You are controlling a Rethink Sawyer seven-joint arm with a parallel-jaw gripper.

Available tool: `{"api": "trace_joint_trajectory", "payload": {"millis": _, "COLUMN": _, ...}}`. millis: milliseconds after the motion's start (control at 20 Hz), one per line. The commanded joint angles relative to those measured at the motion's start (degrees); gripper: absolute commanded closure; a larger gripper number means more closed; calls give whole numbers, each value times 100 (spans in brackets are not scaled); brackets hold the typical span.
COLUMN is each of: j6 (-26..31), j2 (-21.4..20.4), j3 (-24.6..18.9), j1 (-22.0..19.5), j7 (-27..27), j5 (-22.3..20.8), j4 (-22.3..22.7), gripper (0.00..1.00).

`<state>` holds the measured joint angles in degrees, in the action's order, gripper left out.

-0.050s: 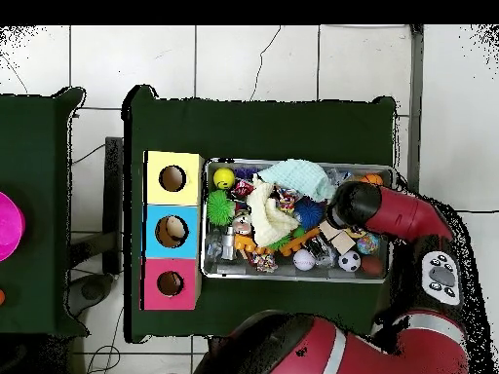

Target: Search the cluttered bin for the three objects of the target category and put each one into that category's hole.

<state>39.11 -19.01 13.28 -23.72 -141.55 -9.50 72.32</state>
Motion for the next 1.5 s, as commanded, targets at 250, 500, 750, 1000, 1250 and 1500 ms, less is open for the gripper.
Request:
{"api": "trace_joint_trajectory", "payload": {"millis": 250, "j6": 1402, "j2": -1073, "j3": -307, "j1": -38, "j7": 1235, "j5": -300, "j4": 512, "gripper": 100}}
{"api": "trace_joint_trajectory", "payload": {"millis": 500, "j6": 1286, "j2": -1108, "j3": -379, "j1": -100, "j7": 1240, "j5": -465, "j4": 561, "gripper": 100}}
{"api": "trace_joint_trajectory", "payload": {"millis": 750, "j6": 957, "j2": -1108, "j3": -566, "j1": -278, "j7": 1254, "j5": -548, "j4": 649, "gripper": 100}}
{"api": "trace_joint_trajectory", "payload": {"millis": 1000, "j6": 457, "j2": -1109, "j3": -788, "j1": -499, "j7": 1242, "j5": -541, "j4": 868, "gripper": 0}}
{"api": "trace_joint_trajectory", "payload": {"millis": 1250, "j6": 261, "j2": -1119, "j3": -924, "j1": -606, "j7": 1237, "j5": -593, "j4": 965, "gripper": 0}}
{"api": "trace_joint_trajectory", "payload": {"millis": 1500, "j6": 386, "j2": -1020, "j3": -961, "j1": -603, "j7": 1164, "j5": -653, "j4": 863, "gripper": 0}}
